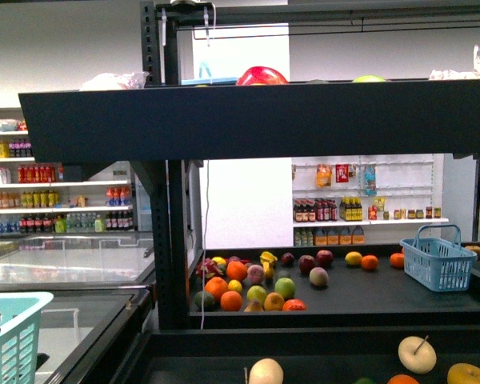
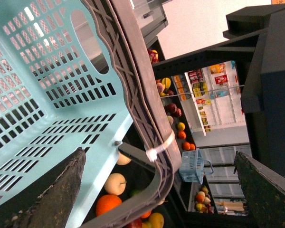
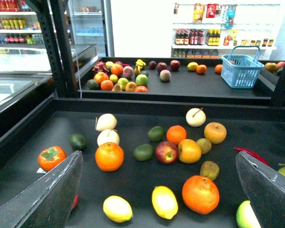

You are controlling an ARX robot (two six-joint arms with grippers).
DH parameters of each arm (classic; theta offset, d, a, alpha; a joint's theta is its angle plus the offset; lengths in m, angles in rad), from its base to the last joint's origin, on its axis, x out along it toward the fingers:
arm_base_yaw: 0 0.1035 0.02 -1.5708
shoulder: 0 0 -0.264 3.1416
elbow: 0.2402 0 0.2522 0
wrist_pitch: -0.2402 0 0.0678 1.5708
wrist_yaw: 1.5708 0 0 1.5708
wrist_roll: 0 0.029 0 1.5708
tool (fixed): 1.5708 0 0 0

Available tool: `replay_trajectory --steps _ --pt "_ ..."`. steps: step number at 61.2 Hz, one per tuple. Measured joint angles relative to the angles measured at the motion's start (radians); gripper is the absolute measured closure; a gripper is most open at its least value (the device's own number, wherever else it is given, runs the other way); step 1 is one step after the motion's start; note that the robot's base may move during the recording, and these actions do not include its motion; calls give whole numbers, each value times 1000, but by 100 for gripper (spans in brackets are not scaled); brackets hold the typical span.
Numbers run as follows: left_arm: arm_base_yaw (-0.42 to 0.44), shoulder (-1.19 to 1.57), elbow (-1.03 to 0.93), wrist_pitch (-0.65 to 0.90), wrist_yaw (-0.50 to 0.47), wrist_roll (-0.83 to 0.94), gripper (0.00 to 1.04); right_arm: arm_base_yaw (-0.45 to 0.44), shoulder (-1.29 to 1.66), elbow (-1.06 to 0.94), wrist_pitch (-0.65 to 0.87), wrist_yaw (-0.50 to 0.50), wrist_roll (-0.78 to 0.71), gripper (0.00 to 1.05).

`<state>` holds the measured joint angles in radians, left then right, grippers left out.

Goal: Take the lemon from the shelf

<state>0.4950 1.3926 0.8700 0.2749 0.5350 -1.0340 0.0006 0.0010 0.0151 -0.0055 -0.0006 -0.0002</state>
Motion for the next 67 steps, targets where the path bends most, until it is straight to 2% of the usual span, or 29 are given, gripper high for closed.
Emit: replay_trajectory --steps 14,30,47,67 --pt "-9 150 108 100 1 -103 8 0 0 0 0 0 0 7" --pt "-38 265 181 228 -58 -229 8 0 0 0 0 0 0 7" --pt "-89 345 251 216 -154 -285 10 0 0 0 0 0 0 7" --pt "-89 344 255 128 -196 -280 67 0 0 0 0 0 0 7"
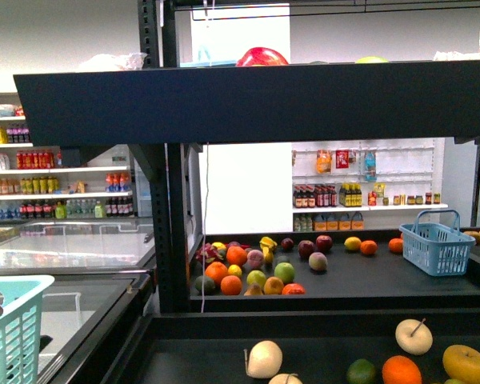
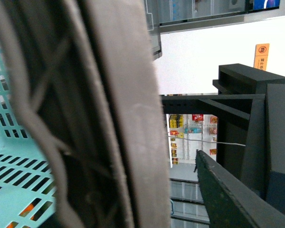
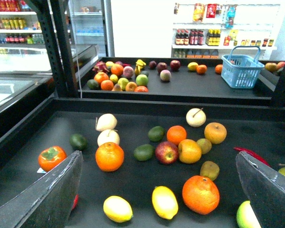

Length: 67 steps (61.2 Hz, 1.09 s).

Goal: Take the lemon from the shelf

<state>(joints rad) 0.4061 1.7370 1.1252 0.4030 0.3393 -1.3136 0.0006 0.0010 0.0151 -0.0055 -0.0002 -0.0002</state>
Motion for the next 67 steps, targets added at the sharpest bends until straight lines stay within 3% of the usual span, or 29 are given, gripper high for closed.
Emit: replay_trajectory --steps 9,29,44,67 --pt "6 -22 -10 -60 -3 29 89 0 0 0 0 0 0 7" --pt "-74 -179 -61 -147 122 276 90 0 0 0 0 0 0 7" --pt "-237 -248 -61 -241 296 419 98 0 0 0 0 0 0 7" --pt "-450 -236 -84 -192 361 465 98 0 0 0 0 0 0 7"
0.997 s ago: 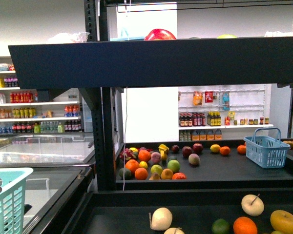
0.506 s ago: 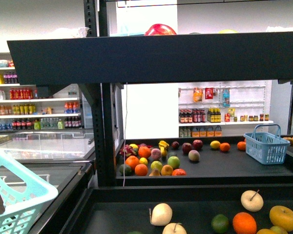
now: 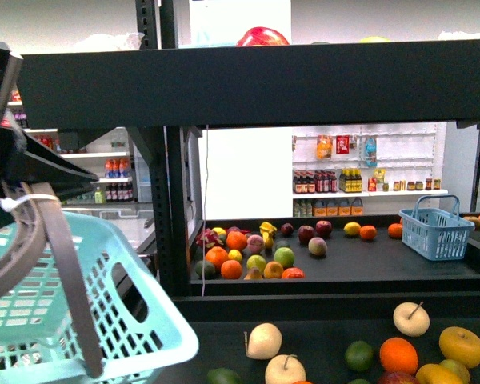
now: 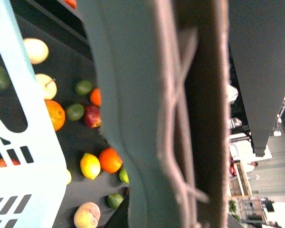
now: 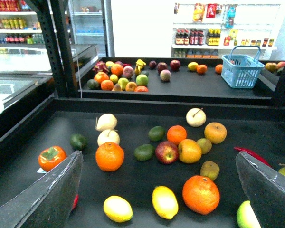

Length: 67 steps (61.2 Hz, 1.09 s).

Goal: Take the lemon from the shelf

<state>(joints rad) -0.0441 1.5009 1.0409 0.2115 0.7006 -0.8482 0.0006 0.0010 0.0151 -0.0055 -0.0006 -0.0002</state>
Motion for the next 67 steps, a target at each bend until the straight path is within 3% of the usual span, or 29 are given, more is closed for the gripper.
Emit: replay_trajectory --steps 39,67 --pt "-328 313 173 182 -47 -88 98 0 0 0 0 0 0 7" --pt "-434 431 278 255 -87 -173 98 0 0 0 0 0 0 7"
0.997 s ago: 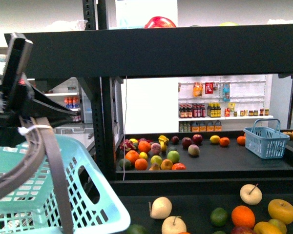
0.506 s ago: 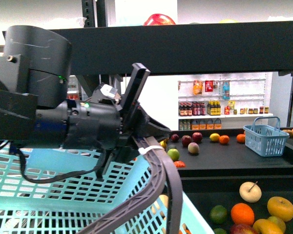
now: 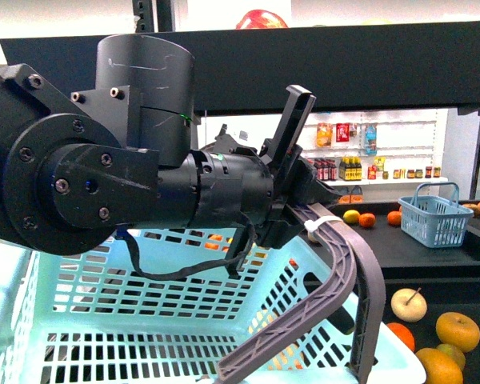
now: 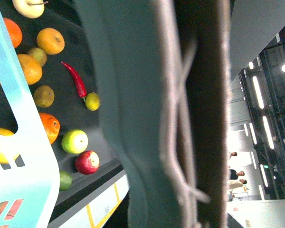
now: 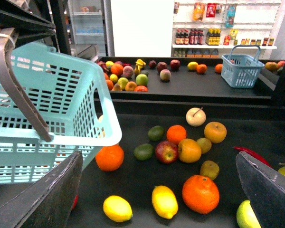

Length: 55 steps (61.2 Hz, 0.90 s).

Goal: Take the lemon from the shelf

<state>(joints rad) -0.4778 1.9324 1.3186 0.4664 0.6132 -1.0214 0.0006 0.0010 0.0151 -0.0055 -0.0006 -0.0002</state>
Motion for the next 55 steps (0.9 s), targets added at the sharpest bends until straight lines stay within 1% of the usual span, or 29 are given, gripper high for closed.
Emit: replay_trajectory --steps 6,8,9,12,15,17,24,27,32,36,41,43,44,50,54,55 --pt "-5 5 1 0 -5 -1 98 0 0 0 0 0 0 7" --pt "-5 5 1 0 -6 -1 98 17 32 19 -63 71 46 7" --pt "-5 5 1 0 -8 0 98 24 83 51 -136 122 90 7" --pt "-5 5 1 0 -10 -1 98 6 177 84 -193 133 171 7" --pt "-5 5 2 0 -13 2 98 -28 299 103 -182 98 240 7" --pt "-5 5 2 0 -12 3 98 -44 351 108 -163 75 257 7" --pt "-5 5 2 0 -14 1 98 -138 653 157 -10 -65 295 7" --pt "-5 5 2 0 -12 2 98 -183 861 215 100 -128 288 7" --pt "-5 5 2 0 -11 1 98 -208 1070 287 192 -171 266 7" --pt "-5 5 2 0 -12 1 98 -217 1253 360 257 -201 237 7" --pt "-5 5 2 0 -11 1 98 -218 1464 451 301 -212 204 7" --pt "-5 5 2 0 -11 2 98 -217 1546 492 315 -230 191 7" --pt "-5 5 2 0 -13 2 98 -210 1646 547 333 -245 175 7" --pt "-6 5 2 0 -12 3 98 -180 1902 713 344 -261 72 7" --pt "-5 5 2 0 -11 1 98 -167 2008 784 349 -233 11 7" --pt "-5 5 2 0 -12 0 98 -163 2054 811 371 -222 -18 7"
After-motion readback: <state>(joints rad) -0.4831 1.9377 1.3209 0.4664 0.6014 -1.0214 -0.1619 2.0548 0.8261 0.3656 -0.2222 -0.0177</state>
